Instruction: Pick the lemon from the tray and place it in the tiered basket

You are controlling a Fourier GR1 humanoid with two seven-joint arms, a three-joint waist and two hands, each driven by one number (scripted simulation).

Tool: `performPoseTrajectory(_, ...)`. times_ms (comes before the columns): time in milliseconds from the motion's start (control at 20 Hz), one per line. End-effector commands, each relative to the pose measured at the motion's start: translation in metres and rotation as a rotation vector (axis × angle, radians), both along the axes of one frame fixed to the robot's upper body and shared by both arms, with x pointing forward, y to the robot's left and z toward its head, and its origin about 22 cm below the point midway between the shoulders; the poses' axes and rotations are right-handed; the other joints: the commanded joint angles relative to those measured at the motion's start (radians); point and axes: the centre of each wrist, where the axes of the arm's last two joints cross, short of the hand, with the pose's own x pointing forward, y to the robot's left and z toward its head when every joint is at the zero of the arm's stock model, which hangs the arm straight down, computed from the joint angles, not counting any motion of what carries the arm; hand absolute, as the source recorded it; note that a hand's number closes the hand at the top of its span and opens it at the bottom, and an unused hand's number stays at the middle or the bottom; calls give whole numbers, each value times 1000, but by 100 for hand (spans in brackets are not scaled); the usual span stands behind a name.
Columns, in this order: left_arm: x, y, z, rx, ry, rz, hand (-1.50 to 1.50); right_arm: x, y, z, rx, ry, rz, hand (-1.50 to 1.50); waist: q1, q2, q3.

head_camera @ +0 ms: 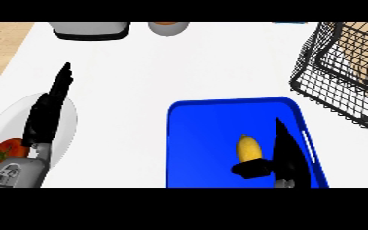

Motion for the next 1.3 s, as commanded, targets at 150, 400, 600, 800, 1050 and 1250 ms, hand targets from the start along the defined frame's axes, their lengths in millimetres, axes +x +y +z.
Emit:
performPoseTrajectory(150, 3, 3, -11, -21, -3, 6, 0, 16, 7, -6, 9, 170, -137, -150, -5, 3, 1)
performPoseTrajectory(400, 4, 3, 6, 1, -9, 13, 0, 16, 4, -18, 11, 180, -138, -150, -1, 1, 2)
performPoseTrajectory(600, -2, -20, -26, 2, 10, -10, 0, 20, 21, -25, 32, 195, -112, -150, 0, 3, 1)
performPoseTrajectory(800, 1, 0, 3, 4, 4, 3, 0, 19, 21, -32, 52, 211, -119, -150, 3, 0, 2)
performPoseTrajectory(1050, 4, -6, -1, 4, 7, 16, 0, 35, 12, -50, 120, 259, -88, 150, 1, 2, 2)
performPoseTrajectory(1250, 3, 2, 3, 1, -3, 4, 0, 31, 18, -47, 3, 293, 127, 150, 2, 1, 1)
